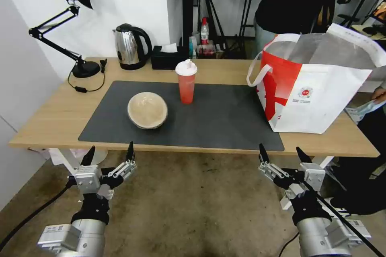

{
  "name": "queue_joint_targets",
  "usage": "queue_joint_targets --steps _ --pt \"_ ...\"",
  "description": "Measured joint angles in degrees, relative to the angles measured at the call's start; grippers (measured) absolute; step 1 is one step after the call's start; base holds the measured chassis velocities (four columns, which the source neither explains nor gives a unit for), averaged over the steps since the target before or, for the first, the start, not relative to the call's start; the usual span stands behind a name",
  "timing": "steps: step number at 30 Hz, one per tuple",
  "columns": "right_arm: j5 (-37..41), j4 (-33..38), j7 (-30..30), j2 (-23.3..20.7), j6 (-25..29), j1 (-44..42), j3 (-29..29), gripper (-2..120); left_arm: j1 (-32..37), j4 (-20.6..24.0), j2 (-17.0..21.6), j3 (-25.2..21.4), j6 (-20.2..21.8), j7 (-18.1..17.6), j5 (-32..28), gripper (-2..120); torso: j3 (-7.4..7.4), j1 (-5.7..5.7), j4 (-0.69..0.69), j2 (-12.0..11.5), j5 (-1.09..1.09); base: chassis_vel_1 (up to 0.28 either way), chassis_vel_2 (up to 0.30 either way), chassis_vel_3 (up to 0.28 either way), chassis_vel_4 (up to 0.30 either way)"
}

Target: Pick up the trash from the table and place it into the takeout bag.

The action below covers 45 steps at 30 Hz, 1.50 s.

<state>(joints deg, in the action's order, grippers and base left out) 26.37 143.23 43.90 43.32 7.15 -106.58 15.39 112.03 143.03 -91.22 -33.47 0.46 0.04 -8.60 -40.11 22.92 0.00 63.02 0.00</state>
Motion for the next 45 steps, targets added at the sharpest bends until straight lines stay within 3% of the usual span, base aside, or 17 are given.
queue_joint_targets --steps 15,45 --pt "0.5 0.1 0.5 -0.3 -2.5 -2.1 -1.0 100 -0.1 0.2 0.0 -0.1 0.1 0.0 0.0 100 0.00 0.00 0.00 0.0 0.00 0.000 0.000 0.000 0.000" --pt "-4.5 0.0 -1.5 0.1 -0.7 -1.7 -0.8 100 0.0 0.1 0.0 0.1 0.1 0.0 0.0 100 0.00 0.00 0.00 0.0 0.00 0.000 0.000 0.000 0.000"
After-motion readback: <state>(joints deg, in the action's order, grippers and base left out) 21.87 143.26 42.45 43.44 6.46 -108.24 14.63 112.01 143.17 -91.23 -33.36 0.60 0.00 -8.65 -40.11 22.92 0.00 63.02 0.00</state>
